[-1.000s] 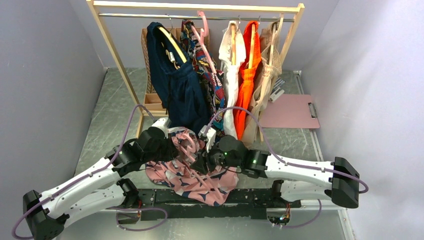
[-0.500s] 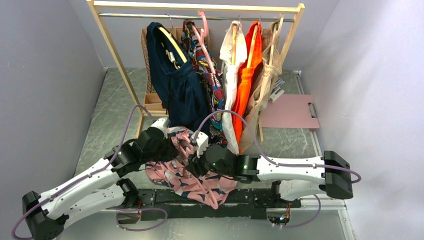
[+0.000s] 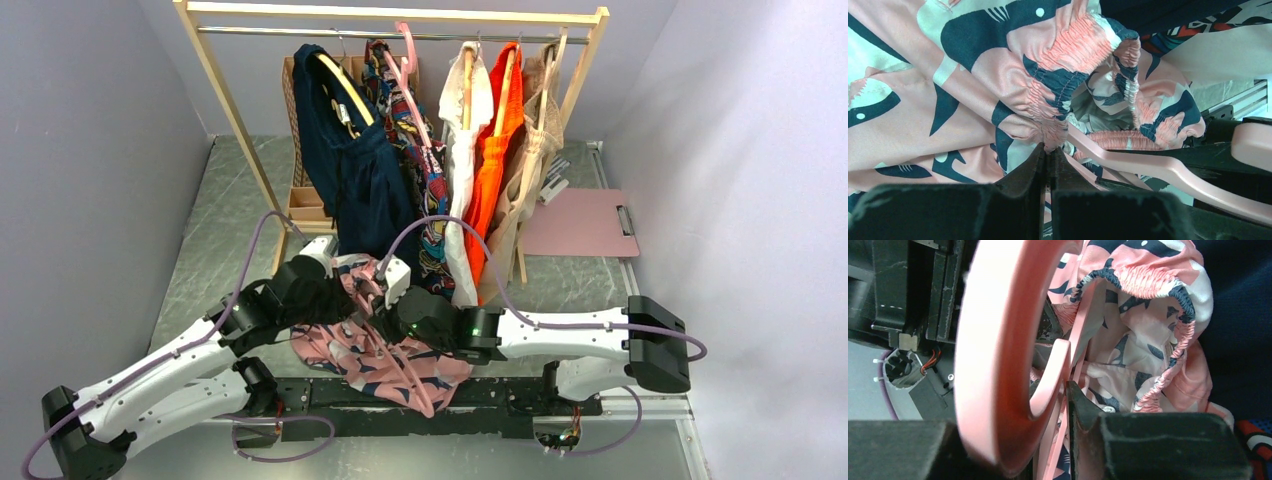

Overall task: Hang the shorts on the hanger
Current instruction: Hang the shorts on the hanger.

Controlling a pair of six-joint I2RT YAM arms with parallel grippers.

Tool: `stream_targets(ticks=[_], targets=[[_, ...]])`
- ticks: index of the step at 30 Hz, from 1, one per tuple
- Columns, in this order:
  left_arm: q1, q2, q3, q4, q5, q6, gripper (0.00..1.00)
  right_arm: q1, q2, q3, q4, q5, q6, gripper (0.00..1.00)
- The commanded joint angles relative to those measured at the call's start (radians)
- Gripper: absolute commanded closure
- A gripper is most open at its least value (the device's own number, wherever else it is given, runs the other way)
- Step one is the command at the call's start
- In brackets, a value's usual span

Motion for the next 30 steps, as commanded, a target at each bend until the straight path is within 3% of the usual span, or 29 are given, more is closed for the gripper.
stream_targets(ticks=[1,6,7,11,14,17,24,30], targets=[[0.004,-0.021,0.013,-0.011,0.018,-0.005,0.93,0.003,0.036,0.044,0.046,-0.001,0.002,0.75],[0.004,-0.037,0.021,-0.036,0.014,-0.006,0.93,0.004,0.081,0.078,0.022,0.023,0.003,0.73],[0.004,-0.041,0.023,-0.043,0.012,-0.007,0.93,0.004,0.085,0.081,0.020,0.031,0.004,0.75],[0.004,-0.061,0.047,-0.091,0.002,-0.008,0.93,0.001,0.083,0.084,0.021,0.042,-0.018,0.99],[0.004,-0.072,0.105,-0.152,-0.008,0.001,0.93,0.002,0.054,0.100,-0.003,0.034,-0.064,1.00],[0.003,-0.070,0.219,-0.245,-0.042,0.022,0.93,0.002,-0.025,0.105,-0.028,-0.030,-0.135,1.00],[0.004,-0.037,0.557,-0.409,-0.091,0.087,0.93,0.003,-0.145,0.254,-0.263,-0.116,-0.281,1.00],[0.004,0.049,0.803,-0.465,-0.021,0.166,0.93,0.002,-0.224,0.360,-0.333,-0.188,-0.391,1.00]])
